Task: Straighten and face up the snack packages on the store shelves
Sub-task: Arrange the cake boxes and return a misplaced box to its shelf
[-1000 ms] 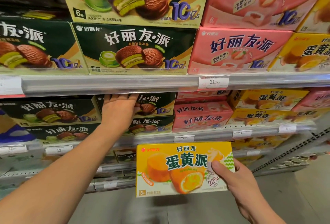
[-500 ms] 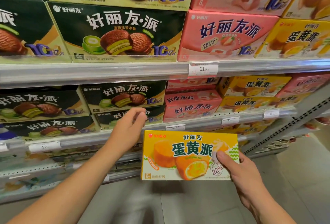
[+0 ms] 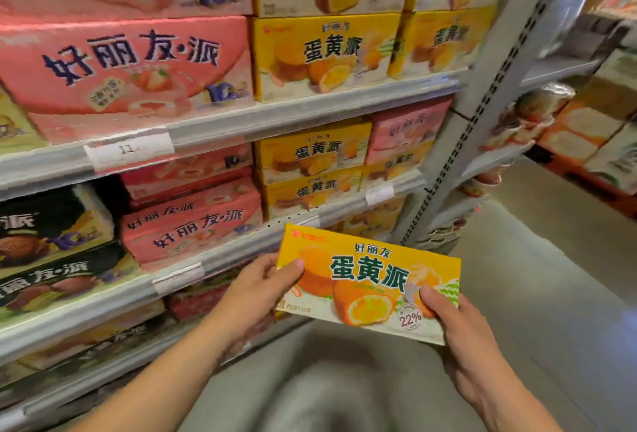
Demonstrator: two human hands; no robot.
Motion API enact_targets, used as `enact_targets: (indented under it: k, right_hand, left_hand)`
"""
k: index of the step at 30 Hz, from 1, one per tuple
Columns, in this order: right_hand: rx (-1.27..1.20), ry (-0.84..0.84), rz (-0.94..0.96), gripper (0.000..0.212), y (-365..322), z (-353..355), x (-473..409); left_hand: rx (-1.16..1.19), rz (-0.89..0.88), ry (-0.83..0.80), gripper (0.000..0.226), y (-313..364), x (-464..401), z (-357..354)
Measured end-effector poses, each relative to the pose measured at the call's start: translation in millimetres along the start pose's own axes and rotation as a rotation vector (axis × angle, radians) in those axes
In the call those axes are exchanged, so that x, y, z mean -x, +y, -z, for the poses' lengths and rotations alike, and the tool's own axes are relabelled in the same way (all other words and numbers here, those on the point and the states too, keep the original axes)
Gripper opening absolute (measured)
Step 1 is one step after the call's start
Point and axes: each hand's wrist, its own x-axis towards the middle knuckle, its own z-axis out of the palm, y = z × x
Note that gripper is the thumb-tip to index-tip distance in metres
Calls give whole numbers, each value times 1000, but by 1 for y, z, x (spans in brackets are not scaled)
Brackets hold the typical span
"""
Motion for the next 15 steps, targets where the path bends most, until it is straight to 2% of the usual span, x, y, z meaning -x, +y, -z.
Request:
enact_targets:
  k: [6,9,11,13,15]
  right_hand:
    - [-240,-46,-156,51,-28,121,-45]
    - [-208,-48,-165,38,-35,160,-63]
    - [-187,-78,-189,47,-43,171,-78]
    - [-175,-113,-149,70,-45,175,-93]
    - [-174,-168,-171,77,-55,164,-108]
  left_hand:
    - [129,44,-2,60,14,-47,-124]
    - [129,99,-17,64,18,-62,-156]
    - [120,123,-30,68,21,-70,-166]
    - [130,128,-28,69,25,-79,-172]
    - [151,126,-15,68,28,-88,-175]
